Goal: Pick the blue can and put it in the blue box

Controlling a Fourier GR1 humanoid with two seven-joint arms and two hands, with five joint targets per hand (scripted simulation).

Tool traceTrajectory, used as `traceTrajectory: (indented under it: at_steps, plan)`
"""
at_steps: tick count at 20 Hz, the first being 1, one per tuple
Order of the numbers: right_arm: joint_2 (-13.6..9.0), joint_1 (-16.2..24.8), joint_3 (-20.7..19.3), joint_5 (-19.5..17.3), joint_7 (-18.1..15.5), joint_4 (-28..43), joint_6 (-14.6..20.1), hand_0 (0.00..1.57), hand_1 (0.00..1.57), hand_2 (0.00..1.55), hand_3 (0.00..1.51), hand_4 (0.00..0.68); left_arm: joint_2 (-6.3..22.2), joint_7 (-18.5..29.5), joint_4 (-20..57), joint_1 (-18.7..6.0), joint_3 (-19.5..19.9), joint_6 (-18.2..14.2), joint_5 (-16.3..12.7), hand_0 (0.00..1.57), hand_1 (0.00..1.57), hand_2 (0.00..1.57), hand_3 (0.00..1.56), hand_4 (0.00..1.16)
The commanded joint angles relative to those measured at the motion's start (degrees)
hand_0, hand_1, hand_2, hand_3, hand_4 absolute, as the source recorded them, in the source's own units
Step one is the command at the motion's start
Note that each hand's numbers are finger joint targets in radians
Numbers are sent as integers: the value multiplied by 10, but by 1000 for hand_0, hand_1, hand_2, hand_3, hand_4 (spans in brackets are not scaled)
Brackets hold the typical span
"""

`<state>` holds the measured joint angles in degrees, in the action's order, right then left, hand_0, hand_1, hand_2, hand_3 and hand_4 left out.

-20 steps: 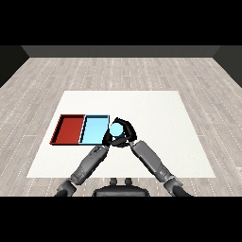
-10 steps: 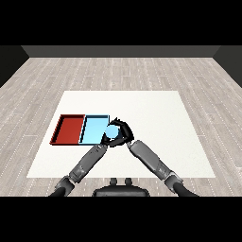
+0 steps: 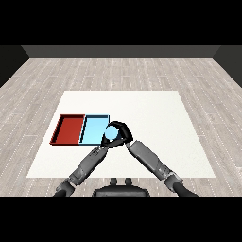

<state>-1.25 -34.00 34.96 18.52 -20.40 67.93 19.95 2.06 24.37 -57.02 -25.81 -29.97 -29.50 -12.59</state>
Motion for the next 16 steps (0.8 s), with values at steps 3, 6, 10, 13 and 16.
traceTrajectory:
  at_steps: [3,6,10,13,16]
  plan:
    - [9,-33,-27,19,31,-8,-19,1438,1438,1454,1393,583,-20,-17,-9,-32,-8,15,-66,914,914,944,831,651]
    - [12,2,-8,28,13,7,-11,1405,1405,1451,1396,552,-8,-24,3,-10,47,55,-46,1481,1481,1457,1368,601]
    - [-3,49,-48,38,37,58,-55,1091,1091,1121,798,0,-20,-1,53,-46,-11,3,-108,1571,1571,1544,1473,765]
    - [12,30,-35,23,41,38,-24,0,0,0,0,0,-20,0,27,-16,15,35,-75,1571,1571,1516,1448,1097]
    - [12,31,-38,21,42,39,-26,0,0,0,0,0,-20,0,31,-22,38,47,-68,1571,1571,1516,1448,1097]
